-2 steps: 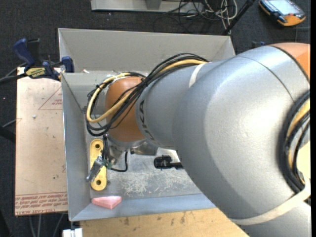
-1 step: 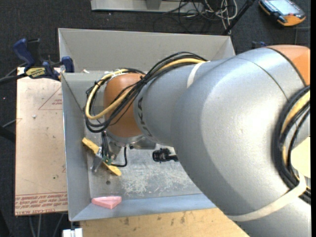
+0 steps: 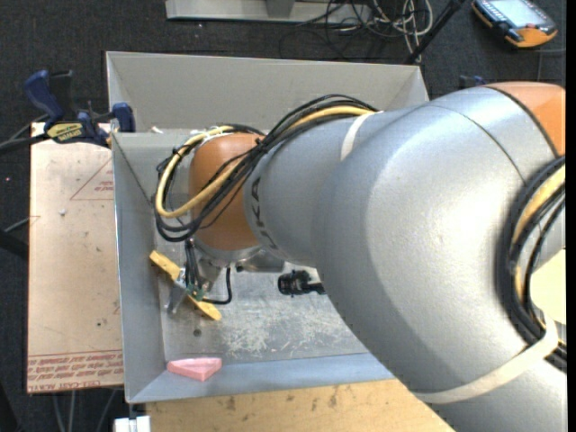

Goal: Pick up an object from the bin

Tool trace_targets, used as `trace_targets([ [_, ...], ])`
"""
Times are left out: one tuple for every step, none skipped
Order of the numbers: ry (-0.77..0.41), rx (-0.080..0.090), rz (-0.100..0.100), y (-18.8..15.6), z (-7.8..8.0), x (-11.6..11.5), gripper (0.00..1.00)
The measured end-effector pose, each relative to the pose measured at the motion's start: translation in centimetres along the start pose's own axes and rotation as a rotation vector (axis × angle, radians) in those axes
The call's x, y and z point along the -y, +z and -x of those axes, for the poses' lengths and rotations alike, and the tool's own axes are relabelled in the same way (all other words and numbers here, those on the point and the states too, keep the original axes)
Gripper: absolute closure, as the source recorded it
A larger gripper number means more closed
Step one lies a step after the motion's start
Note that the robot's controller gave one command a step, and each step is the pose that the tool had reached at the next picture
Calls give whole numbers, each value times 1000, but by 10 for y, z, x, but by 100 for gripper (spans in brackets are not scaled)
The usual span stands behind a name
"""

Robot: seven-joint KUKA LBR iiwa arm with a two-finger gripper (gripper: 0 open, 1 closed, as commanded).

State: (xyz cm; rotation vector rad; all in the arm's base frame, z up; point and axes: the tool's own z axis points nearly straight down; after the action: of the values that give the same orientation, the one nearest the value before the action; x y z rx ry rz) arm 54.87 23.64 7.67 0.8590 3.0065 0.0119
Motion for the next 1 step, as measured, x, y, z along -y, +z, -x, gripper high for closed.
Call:
trace_targets([
  [33, -12, -17, -35, -1, -1, 100],
])
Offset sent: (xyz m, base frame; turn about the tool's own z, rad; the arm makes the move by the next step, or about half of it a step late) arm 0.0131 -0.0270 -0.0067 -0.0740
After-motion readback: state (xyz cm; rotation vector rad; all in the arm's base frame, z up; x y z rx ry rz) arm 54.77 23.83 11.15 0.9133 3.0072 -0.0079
